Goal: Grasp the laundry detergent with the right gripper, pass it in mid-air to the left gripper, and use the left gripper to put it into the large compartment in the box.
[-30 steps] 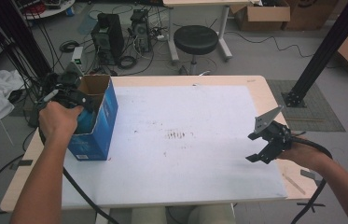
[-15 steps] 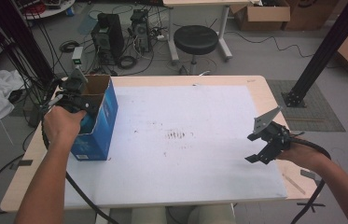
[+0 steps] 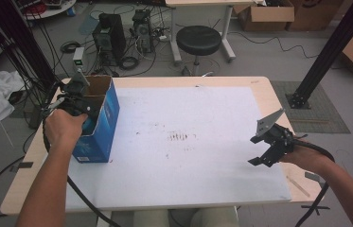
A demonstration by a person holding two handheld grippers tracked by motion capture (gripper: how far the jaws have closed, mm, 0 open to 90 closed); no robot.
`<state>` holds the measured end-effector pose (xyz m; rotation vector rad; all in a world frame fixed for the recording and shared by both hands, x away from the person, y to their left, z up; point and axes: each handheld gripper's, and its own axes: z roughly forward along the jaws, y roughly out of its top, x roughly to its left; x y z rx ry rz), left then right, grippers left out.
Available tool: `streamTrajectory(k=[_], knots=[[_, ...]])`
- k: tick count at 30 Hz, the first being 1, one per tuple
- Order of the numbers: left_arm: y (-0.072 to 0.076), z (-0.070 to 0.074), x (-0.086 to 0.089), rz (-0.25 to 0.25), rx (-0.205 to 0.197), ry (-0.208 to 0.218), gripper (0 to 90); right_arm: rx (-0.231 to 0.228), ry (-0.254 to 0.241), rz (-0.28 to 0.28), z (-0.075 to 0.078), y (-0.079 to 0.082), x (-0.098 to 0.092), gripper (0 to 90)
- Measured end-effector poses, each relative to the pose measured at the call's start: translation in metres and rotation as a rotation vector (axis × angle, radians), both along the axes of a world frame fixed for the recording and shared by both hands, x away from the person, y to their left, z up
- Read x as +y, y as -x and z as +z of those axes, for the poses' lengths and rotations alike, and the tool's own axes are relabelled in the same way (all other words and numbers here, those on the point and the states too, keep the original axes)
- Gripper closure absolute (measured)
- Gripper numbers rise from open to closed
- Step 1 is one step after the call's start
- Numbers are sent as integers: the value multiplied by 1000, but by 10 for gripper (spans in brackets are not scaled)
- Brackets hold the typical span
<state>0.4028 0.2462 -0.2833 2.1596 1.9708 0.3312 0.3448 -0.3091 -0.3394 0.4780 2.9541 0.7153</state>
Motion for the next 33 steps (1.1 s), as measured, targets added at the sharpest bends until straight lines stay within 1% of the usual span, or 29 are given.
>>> streamTrajectory(k=[9, 15, 18, 22, 26, 28, 30, 33], knots=[[1, 0, 2, 6, -8, 11, 373, 3, -1, -5, -3, 1, -2, 174], [2, 1, 3, 12, -20, 18, 340, 2, -3, -6, -2, 2, -3, 174], [3, 3, 4, 13, -27, 25, 331, 2, -5, -5, -2, 2, -2, 174], [4, 6, 5, 15, -36, 51, 323, 3, -3, -1, -2, 2, -2, 174], [5, 9, 5, 8, -34, 52, 316, 3, -5, -4, -1, 3, -1, 173], [6, 11, 5, 11, -50, 58, 312, 1, -5, -1, -1, 3, -1, 173], [6, 13, 5, 12, -55, 58, 309, 1, -5, -1, 0, 3, -1, 173], [7, 17, 5, 11, -50, 60, 289, 0, -5, -2, 0, 3, -1, 173]])
